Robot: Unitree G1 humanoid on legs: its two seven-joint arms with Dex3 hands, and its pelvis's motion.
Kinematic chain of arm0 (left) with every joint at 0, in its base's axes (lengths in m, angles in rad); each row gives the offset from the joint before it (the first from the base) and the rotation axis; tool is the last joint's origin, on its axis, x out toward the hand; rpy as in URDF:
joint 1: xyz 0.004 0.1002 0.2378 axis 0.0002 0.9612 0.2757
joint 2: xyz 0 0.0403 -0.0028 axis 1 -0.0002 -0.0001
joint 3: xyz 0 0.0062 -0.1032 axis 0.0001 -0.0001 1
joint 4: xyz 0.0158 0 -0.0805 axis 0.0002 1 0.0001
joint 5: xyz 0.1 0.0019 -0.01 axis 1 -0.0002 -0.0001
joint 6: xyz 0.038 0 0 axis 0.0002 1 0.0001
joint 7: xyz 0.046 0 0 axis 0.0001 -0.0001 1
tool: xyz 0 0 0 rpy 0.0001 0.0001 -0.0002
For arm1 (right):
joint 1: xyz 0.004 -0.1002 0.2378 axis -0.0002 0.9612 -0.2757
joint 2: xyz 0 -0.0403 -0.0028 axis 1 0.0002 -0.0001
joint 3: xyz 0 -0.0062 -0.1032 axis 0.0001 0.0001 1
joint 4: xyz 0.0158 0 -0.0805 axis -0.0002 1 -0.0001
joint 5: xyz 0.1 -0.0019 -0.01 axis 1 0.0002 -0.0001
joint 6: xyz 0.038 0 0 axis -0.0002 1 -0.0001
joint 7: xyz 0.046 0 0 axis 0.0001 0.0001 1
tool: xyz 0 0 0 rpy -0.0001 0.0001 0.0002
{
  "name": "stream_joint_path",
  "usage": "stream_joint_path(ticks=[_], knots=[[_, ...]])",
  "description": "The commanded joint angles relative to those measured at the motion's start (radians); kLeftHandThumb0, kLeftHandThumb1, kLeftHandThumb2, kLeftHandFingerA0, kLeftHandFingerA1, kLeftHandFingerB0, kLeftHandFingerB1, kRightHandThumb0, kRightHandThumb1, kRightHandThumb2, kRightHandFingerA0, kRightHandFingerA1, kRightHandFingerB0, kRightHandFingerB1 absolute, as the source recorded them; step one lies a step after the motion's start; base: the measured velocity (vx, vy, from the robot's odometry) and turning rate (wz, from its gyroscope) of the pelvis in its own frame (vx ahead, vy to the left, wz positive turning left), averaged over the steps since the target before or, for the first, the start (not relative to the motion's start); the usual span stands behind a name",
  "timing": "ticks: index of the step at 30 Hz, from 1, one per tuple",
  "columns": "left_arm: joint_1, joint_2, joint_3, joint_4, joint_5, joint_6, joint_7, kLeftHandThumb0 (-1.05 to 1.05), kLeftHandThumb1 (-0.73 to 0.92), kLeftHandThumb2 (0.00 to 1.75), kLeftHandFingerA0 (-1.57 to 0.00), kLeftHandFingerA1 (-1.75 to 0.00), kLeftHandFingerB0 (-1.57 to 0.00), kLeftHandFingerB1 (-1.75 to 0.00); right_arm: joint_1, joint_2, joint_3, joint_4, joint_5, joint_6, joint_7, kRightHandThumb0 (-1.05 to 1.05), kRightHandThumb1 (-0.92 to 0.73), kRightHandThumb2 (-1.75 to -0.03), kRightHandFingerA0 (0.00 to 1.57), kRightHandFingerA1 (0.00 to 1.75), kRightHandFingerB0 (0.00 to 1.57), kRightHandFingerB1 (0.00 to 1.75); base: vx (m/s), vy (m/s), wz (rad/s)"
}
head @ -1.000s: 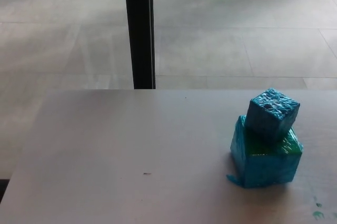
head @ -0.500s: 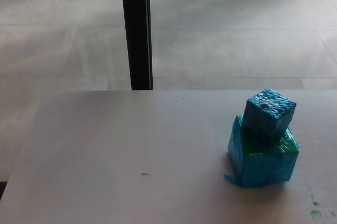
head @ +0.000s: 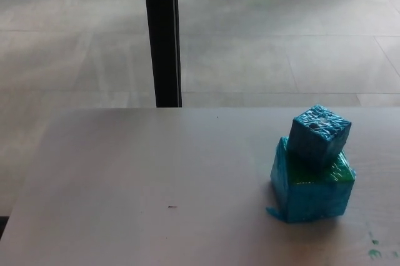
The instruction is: The robot uses its right hand to pick up the small cube kept on the middle on the desk and place it on the bigger cube kept next to it
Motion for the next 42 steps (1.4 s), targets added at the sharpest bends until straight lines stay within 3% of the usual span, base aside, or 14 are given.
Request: stream_joint_path(ticks=[1, 5, 6, 11, 12, 19, 21, 24, 30, 32, 33, 35, 36, 42], knots=[[0.016, -0.004, 0.000, 0.005, 0.007, -0.011, 0.015, -0.71, 0.72, 0.62, -0.43, -0.61, -0.49, -0.48, 0.062, 0.162, -0.135, 0.189, 0.172, 0.026, -0.326, -0.59, -0.77, -0.64, 0.00, 0.82, 0.10, 0.54, 0.00, 0.000, 0.00], [0.024, -0.012, 0.020, 0.001, -0.016, -0.004, 0.003, -0.69, 0.57, 1.02, -0.45, -0.67, -0.51, -0.62, 0.046, 0.190, -0.163, 0.218, 0.220, 0.052, -0.301, -0.57, -0.77, -0.63, 0.00, 0.79, 0.11, 0.56, 0.00, 0.000, 0.00], [0.024, -0.013, 0.021, 0.000, -0.017, 0.001, 0.008, -0.71, 0.69, 0.62, -0.48, -0.61, -0.57, -0.52, 0.042, 0.194, -0.166, 0.233, 0.227, 0.048, -0.296, -0.57, -0.77, -0.62, 0.00, 0.82, 0.11, 0.56, 0.00, 0.000, 0.00], [0.026, -0.015, 0.008, 0.004, 0.003, -0.022, 0.020, -0.70, 0.55, 1.01, -0.40, -0.64, -0.51, -0.63, 0.027, 0.218, -0.162, 0.333, 0.261, 0.014, -0.269, -0.55, -0.78, -0.62, 0.08, 0.87, 0.14, 0.62, 0.00, 0.000, 0.00], [0.026, -0.015, 0.012, 0.004, -0.002, -0.018, 0.018, -0.73, 0.68, 0.61, -0.45, -0.62, -0.55, -0.51, 0.027, 0.223, -0.158, 0.347, 0.265, 0.008, -0.270, -0.53, -0.77, -0.62, 0.11, 0.90, 0.16, 0.62, 0.00, 0.000, 0.00], [0.027, -0.012, 0.016, -0.004, -0.004, -0.014, 0.007, -0.72, 0.70, 0.61, -0.43, -0.58, -0.52, -0.47, 0.020, 0.249, -0.137, 0.391, 0.317, 0.048, -0.266, -0.55, -0.78, -0.61, 0.10, 0.90, 0.21, 0.65, 0.00, 0.000, 0.00], [0.031, -0.014, 0.020, -0.005, -0.007, -0.017, 0.007, -0.71, 0.58, 1.02, -0.42, -0.64, -0.49, -0.60, 0.013, 0.255, -0.164, 0.405, 0.384, 0.049, -0.222, -0.53, -0.79, -0.60, 0.09, 0.94, 0.22, 0.68, 0.00, 0.000, 0.00], [0.030, -0.011, 0.013, -0.007, 0.002, -0.018, 0.010, -0.71, 0.72, 0.63, -0.46, -0.58, -0.53, -0.47, 0.015, 0.253, -0.144, 0.419, 0.381, 0.043, -0.237, -0.58, -0.59, -0.97, 0.27, 0.74, 0.31, 0.66, 0.00, 0.000, 0.00], [0.035, -0.012, 0.019, -0.011, -0.004, -0.021, 0.016, -0.71, 0.69, 0.61, -0.54, -0.64, -0.59, -0.53, 0.026, 0.258, -0.121, 0.406, 0.424, 0.053, -0.241, -0.49, -0.75, -0.62, 0.31, 0.86, 0.44, 0.62, 0.00, 0.000, 0.00], [0.039, -0.014, 0.021, -0.014, -0.005, -0.020, 0.014, -0.70, 0.58, 1.02, -0.44, -0.67, -0.49, -0.61, 0.033, 0.257, -0.103, 0.385, 0.435, 0.057, -0.245, -0.49, -0.75, -0.62, 0.35, 0.88, 0.48, 0.63, 0.00, 0.000, 0.00], [0.035, -0.014, 0.021, -0.009, -0.004, -0.017, 0.012, -0.71, 0.70, 0.61, -0.40, -0.57, -0.49, -0.45, 0.028, 0.252, -0.095, 0.399, 0.431, 0.047, -0.261, -0.48, -0.75, -0.62, 0.45, 0.86, 0.59, 0.63, 0.00, 0.000, 0.00], [0.035, -0.017, 0.040, -0.001, -0.024, -0.005, -0.008, -0.70, 0.56, 1.01, -0.44, -0.64, -0.52, -0.59, 0.022, 0.247, -0.089, 0.398, 0.447, 0.052, -0.260, -0.48, -0.73, -0.62, 0.49, 0.87, 0.64, 0.64, 0.00, 0.000, 0.00], [0.034, -0.018, 0.043, -0.001, -0.023, -0.003, -0.002, -0.71, 0.68, 0.61, -0.50, -0.60, -0.58, -0.49, 0.024, 0.246, -0.078, 0.397, 0.448, 0.046, -0.268, -0.48, -0.72, -0.61, 0.50, 0.88, 0.64, 0.64, 0.00, 0.000, 0.00], [0.038, -0.023, 0.062, -0.005, -0.039, 0.024, -0.009, -0.71, 0.66, 0.60, -0.51, -0.59, -0.56, -0.46, 0.034, 0.229, -0.020, 0.391, 0.454, 0.043, -0.279, -0.47, -0.74, -0.61, 0.59, 0.89, 0.68, 0.60, 0.00, 0.000, 0.00]])
